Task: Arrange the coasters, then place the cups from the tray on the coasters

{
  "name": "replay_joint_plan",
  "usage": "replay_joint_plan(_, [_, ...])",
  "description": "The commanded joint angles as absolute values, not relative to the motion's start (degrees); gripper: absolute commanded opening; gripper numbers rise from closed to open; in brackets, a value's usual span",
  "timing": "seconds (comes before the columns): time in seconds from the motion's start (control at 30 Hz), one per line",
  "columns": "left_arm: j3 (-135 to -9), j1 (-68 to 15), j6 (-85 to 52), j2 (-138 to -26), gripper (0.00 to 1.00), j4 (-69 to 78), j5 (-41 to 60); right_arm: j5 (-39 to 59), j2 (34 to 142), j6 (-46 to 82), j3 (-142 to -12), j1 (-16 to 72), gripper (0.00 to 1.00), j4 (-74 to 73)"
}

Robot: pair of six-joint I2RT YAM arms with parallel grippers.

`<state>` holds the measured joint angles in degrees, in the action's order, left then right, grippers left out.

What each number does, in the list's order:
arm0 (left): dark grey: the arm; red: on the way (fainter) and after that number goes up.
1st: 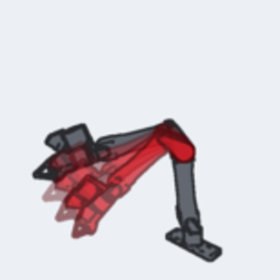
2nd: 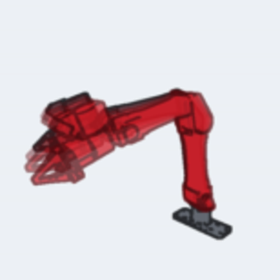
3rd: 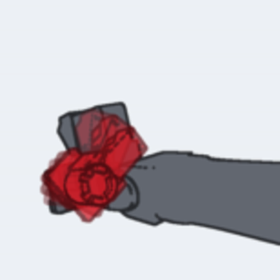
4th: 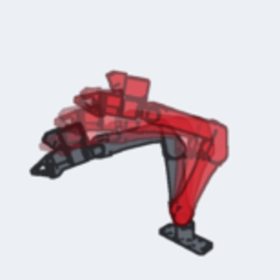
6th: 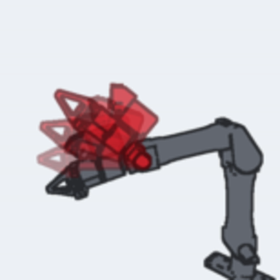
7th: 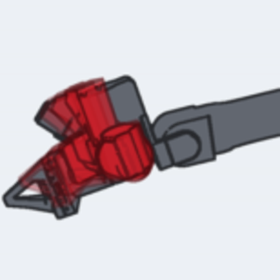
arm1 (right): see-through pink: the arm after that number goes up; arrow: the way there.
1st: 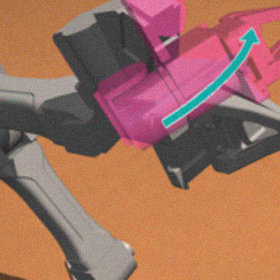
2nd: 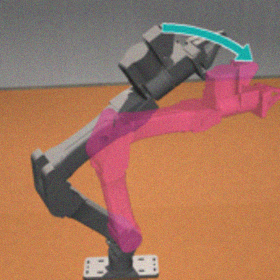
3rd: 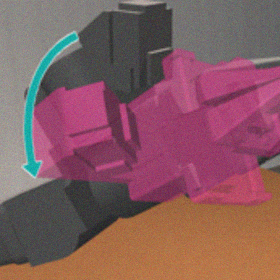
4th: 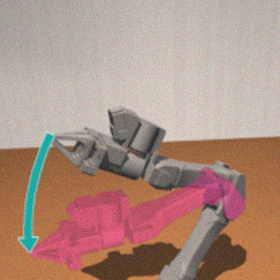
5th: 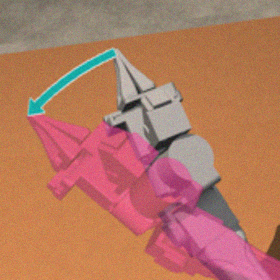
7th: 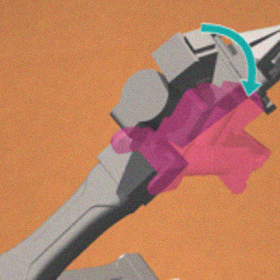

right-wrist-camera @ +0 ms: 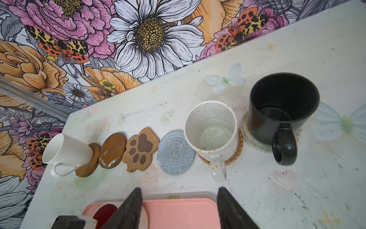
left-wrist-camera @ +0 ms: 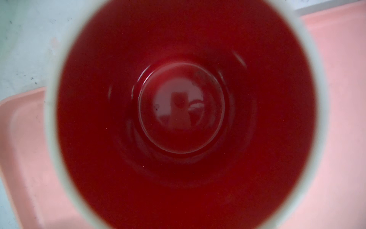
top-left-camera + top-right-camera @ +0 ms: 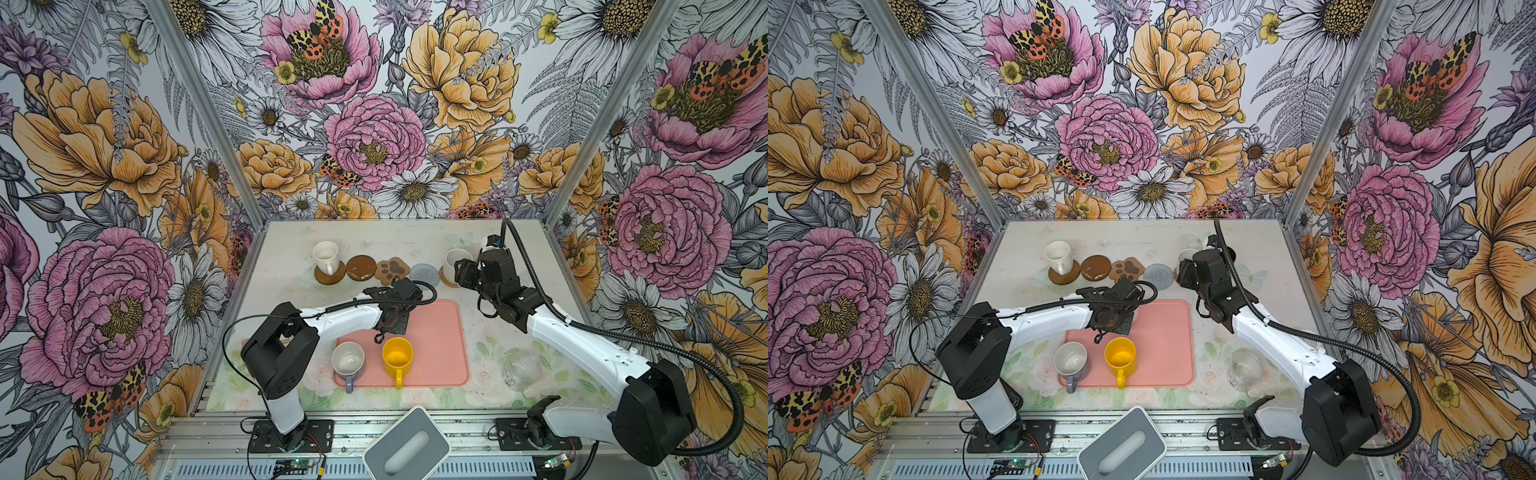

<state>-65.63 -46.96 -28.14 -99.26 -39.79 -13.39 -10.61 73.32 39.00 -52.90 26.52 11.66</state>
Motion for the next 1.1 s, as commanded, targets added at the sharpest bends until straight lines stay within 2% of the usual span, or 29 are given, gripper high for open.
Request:
replay_joint_plan(0.0, [-68.1,-46.2,-27.9,-95.0,0.0,-37.0,-18.0,-10.2,74.1,38.9,-53.5,26.1,0.62,10.8])
replay_joint_plan(0.57, [-71.7,-42.8,-24.9,-95.1,0.0,-36.9,-20.7,-9.8,74.2,38.6,-53.5,25.8,0.6,10.8])
replay_joint_plan(1.07, [-78.5,-32.5,-20.0,-97.1,0.0,-36.8,-18.2,-9.2,75.1,38.5,-53.7,25.6,0.59,10.8])
